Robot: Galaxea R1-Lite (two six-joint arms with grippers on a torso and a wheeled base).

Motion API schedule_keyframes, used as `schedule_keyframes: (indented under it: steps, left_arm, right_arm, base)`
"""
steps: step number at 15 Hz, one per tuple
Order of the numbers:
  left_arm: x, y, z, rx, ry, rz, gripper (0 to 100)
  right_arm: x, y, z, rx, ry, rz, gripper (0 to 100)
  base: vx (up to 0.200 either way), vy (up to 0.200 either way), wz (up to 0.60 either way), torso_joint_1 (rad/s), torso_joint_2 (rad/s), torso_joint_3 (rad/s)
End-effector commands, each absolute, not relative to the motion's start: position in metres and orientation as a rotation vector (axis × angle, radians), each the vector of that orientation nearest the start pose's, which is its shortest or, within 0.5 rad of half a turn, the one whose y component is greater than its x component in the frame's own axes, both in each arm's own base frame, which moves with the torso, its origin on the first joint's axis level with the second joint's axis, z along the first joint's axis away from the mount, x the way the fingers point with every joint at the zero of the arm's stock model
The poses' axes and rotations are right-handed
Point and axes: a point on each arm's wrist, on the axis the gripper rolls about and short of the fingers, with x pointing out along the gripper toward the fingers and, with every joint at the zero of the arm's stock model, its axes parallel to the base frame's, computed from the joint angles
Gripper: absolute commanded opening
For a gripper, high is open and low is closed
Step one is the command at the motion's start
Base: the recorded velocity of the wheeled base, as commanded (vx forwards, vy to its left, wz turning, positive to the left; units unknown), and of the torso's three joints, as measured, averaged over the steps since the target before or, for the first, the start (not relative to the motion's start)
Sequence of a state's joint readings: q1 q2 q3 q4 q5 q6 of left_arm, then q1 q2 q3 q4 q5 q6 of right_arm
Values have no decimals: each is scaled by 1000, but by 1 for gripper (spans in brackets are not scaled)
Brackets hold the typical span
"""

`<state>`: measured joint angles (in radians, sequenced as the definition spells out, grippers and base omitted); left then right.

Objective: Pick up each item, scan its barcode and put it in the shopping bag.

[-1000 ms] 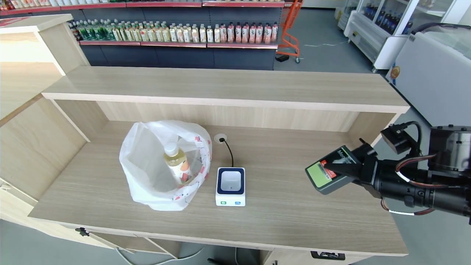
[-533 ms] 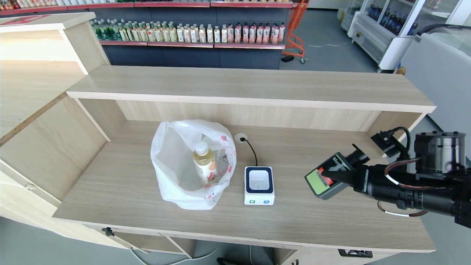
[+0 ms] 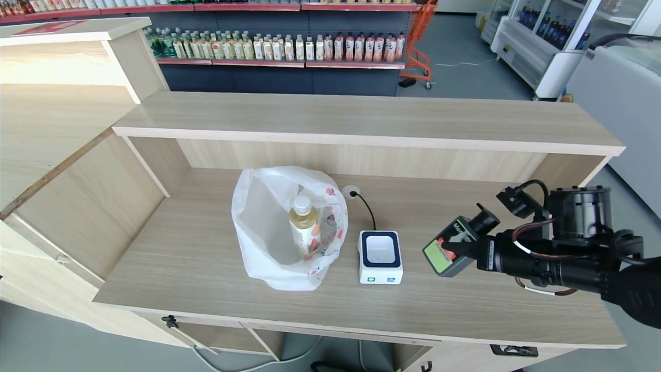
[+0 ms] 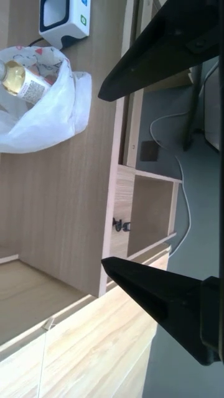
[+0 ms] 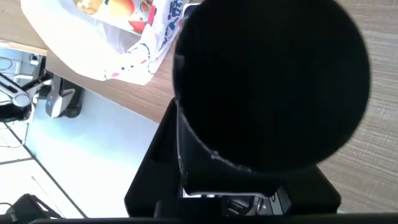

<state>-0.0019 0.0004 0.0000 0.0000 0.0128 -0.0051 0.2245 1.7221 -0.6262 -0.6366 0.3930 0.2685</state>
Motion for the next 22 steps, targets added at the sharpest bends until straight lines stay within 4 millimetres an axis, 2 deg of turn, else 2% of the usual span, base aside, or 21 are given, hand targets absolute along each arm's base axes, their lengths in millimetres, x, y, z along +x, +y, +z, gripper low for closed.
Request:
schedule_keyframes:
  steps: [1, 6, 9, 13, 22]
  left_arm:
    - [-23, 0, 75, -6, 0, 11, 100]
    - [-23, 0, 75, -6, 0, 11, 100]
    - [-23, 0, 75, -6, 0, 11, 100]
    - [-23, 0, 75, -6, 0, 11, 100]
    - [-23, 0, 75, -6, 0, 11, 100]
  right_arm:
    - [285, 77, 119, 290, 576, 547, 0]
    - [309, 98, 97, 275, 517, 602, 0]
    - [315, 108, 83, 269, 532, 623, 0]
    - [336, 119, 75, 266, 481, 646, 0]
    - [367, 151, 56, 258, 470, 696, 0]
  base:
    - [0, 0, 0, 0, 0, 0]
    - [0, 0, 0, 0, 0, 0]
    - [0, 0, 0, 0, 0, 0]
    - [0, 0, 0, 0, 0, 0]
    - [0, 0, 0, 0, 0, 0]
